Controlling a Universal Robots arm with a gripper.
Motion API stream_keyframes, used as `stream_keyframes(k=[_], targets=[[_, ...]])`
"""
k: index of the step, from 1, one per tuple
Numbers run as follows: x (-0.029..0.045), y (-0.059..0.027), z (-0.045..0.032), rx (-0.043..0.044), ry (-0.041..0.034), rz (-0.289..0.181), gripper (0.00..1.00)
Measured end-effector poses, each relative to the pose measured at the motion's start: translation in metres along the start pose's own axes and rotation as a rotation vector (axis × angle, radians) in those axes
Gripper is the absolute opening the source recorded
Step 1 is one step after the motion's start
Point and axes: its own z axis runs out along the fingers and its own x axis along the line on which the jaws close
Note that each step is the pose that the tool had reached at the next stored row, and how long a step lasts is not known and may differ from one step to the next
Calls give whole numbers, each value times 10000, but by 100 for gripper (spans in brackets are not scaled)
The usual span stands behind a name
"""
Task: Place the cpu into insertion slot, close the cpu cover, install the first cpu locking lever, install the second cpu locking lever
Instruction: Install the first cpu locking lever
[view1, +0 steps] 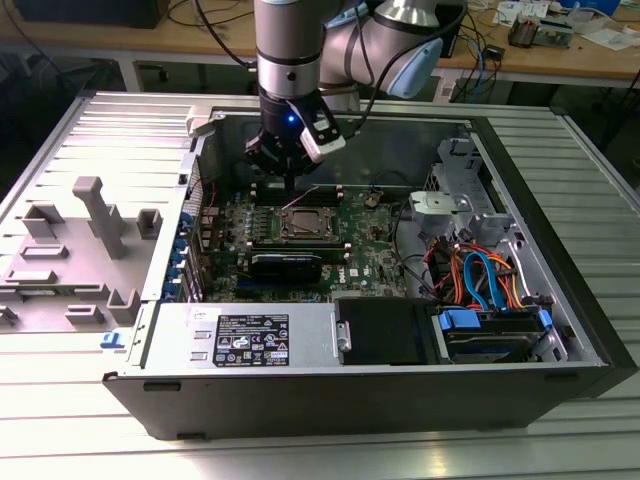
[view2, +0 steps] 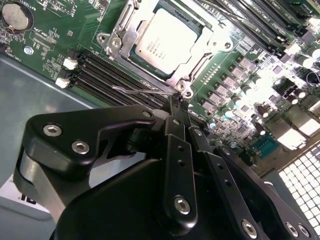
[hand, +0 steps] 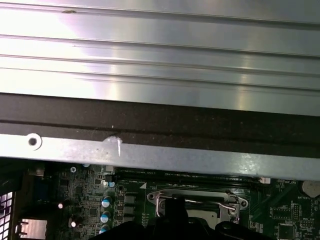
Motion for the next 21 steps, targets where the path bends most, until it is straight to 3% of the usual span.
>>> stream_keyframes(k=[21], targets=[[-153,74,67,15,35,7,11]])
